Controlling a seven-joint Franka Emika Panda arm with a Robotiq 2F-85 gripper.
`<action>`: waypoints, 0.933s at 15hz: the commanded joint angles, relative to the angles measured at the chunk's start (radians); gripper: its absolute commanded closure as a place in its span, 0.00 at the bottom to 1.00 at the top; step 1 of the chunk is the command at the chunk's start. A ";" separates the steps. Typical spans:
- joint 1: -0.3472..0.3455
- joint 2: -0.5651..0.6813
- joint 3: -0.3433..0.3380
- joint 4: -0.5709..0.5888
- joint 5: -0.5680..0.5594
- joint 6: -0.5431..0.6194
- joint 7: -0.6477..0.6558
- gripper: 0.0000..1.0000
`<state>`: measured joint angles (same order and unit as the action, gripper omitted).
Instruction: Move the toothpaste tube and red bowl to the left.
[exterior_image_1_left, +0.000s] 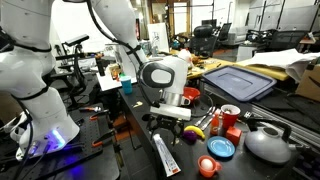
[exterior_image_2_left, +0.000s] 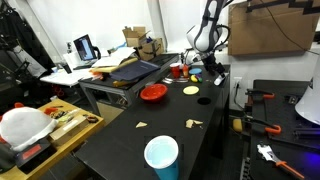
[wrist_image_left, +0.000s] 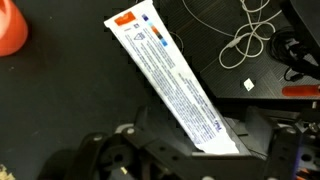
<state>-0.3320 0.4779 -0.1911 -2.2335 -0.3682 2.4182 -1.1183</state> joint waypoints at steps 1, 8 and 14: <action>-0.009 -0.029 0.009 -0.024 0.013 0.007 -0.024 0.00; -0.012 -0.022 0.014 -0.028 0.019 -0.001 -0.032 0.00; -0.014 -0.010 0.016 -0.025 0.018 -0.005 -0.040 0.34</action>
<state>-0.3321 0.4827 -0.1865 -2.2457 -0.3677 2.4185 -1.1183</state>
